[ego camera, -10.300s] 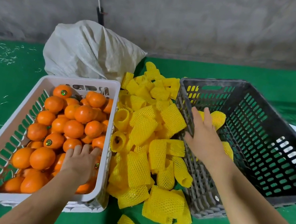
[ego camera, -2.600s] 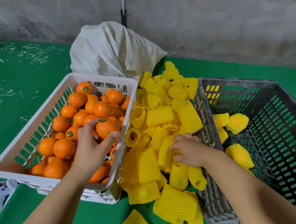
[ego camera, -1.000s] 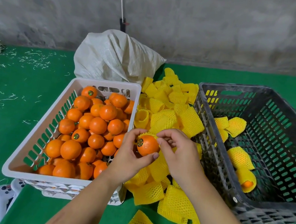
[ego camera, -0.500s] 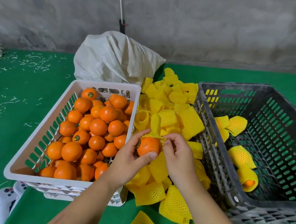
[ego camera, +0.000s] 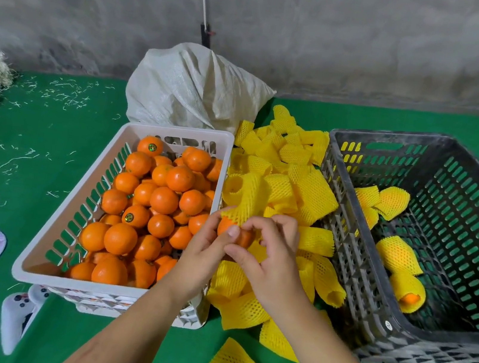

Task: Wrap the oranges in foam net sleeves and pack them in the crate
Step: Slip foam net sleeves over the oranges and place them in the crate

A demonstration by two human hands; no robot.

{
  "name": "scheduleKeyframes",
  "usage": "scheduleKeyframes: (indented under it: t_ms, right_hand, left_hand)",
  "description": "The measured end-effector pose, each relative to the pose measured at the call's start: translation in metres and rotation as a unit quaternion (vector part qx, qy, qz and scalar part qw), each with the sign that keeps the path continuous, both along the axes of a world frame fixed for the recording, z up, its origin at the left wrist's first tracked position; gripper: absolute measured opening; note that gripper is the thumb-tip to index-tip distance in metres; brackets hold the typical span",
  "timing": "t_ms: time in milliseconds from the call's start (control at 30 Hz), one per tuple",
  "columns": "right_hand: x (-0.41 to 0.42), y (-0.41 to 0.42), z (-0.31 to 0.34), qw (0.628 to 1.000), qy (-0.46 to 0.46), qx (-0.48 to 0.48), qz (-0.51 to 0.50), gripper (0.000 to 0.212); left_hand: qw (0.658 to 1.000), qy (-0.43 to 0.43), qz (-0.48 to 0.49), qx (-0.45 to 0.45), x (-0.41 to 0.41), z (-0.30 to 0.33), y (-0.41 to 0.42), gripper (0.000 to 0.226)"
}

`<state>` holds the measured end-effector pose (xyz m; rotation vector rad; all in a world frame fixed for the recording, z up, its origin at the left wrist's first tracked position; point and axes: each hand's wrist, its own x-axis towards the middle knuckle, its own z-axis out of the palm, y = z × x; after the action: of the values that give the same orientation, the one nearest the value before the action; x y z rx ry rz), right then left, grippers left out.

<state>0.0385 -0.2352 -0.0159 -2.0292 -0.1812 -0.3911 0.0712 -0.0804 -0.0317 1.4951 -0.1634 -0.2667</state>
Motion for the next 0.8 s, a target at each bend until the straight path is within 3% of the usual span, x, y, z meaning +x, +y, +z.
scheduleKeyframes:
  t_ms: [133, 233, 400, 533, 600, 667, 800]
  right_hand:
    - [0.012, -0.01, 0.004, 0.998, 0.001, 0.05, 0.046, 0.028]
    - [0.019, -0.019, 0.007, 0.991, 0.067, 0.108, 0.04, 0.052]
    - [0.025, -0.035, 0.009, 0.964, 0.149, 0.215, 0.048, 0.024]
    - [0.027, -0.04, 0.012, 0.946, 0.168, 0.269, 0.074, 0.032]
    - [0.029, -0.041, 0.016, 0.958, 0.151, 0.233, 0.068, 0.025]
    - [0.03, -0.044, 0.019, 0.984, 0.109, 0.135, 0.042, 0.014]
    - [0.019, -0.038, 0.027, 0.999, -0.026, -0.004, 0.032, 0.017]
  left_hand:
    - [0.997, 0.035, -0.044, -0.045, 0.003, -0.002, 0.005, 0.074]
    - [0.998, 0.015, -0.054, -0.028, 0.004, -0.003, 0.004, 0.07]
    - [0.999, -0.014, -0.038, -0.02, -0.001, -0.004, 0.0, 0.077]
    - [0.999, -0.027, -0.02, -0.01, -0.002, -0.007, 0.0, 0.071]
    - [1.0, -0.025, -0.009, -0.001, -0.001, -0.01, 0.0, 0.067]
    - [0.999, -0.03, 0.003, 0.013, 0.0, -0.011, 0.0, 0.063]
    - [0.997, -0.058, 0.049, -0.015, -0.001, -0.006, -0.004, 0.046]
